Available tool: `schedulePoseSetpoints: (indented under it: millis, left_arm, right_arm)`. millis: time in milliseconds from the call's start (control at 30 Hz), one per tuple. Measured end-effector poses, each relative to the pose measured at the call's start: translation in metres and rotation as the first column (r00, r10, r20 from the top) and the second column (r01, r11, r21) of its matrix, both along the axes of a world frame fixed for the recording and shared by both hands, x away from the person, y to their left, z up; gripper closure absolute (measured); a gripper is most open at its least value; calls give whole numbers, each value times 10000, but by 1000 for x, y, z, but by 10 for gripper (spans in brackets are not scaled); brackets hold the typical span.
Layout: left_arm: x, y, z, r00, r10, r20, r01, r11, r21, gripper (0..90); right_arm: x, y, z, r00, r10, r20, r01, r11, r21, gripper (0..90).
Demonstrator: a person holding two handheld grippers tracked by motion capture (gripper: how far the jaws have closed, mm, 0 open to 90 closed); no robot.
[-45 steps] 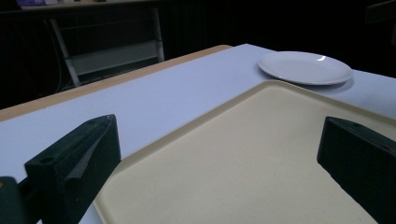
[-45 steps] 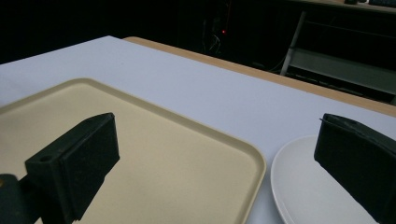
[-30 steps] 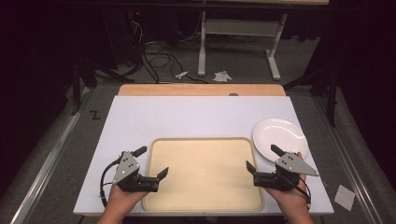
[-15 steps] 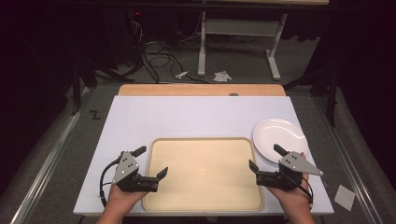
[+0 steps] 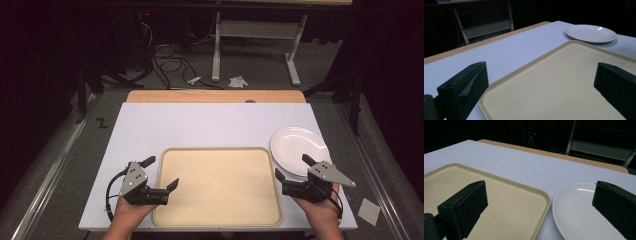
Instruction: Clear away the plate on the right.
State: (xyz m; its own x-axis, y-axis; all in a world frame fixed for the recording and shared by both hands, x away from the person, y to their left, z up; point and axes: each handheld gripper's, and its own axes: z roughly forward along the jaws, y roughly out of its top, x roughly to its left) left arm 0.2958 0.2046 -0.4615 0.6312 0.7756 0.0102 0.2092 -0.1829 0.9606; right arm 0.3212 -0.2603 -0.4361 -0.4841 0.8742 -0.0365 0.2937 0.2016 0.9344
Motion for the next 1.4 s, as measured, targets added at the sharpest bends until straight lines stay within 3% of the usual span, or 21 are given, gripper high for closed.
schedulePoseSetpoints:
  millis: [433, 767, 867, 1133, 1167, 1200, 1233, 1267, 1400]
  left_arm:
    - [2, 2, 0, 10000, -50, 78, 50, 10000, -35, 2]
    - [5, 7, 2, 9997, -81, 210, 95, 9978, -650, 2]
    - [7, 5, 2, 9997, -137, 180, 149, 9976, -674, 2]
    - [11, 1, 1, 9993, -337, 184, 349, 9972, -668, 2]
    - [11, 1, 1, 9993, -337, 184, 349, 9972, -668, 2]
    - [11, 1, 1, 9992, -359, 171, 369, 9972, -653, 2]
    - [11, 1, 1, 9992, -359, 171, 369, 9972, -653, 2]
    - [12, 1, 1, 9992, -363, 168, 374, 9970, -671, 2]
    - [11, 0, 1, 9988, -445, 181, 456, 9968, -653, 2]
  right_arm:
    - [8, -20, -2, 9966, -743, -346, 745, 9972, 53, 6]
    - [10, -35, -6, 9874, -1417, -706, 1433, 9895, 190, 6]
    - [10, -41, -8, 9804, -1725, -956, 1748, 9845, 159, 6]
    - [16, -62, -20, 9527, -2353, -1923, 2539, 9641, 780, 6]
    - [16, -62, -20, 9527, -2353, -1923, 2539, 9641, 780, 6]
    - [18, -67, -22, 9458, -2448, -2134, 2708, 9572, 1019, 6]
    - [18, -67, -22, 9458, -2448, -2134, 2708, 9572, 1019, 6]
    - [18, -70, -24, 9375, -2517, -2402, 2868, 9499, 1241, 6]
    - [19, -73, -27, 9293, -2443, -2768, 2981, 9388, 1723, 5]
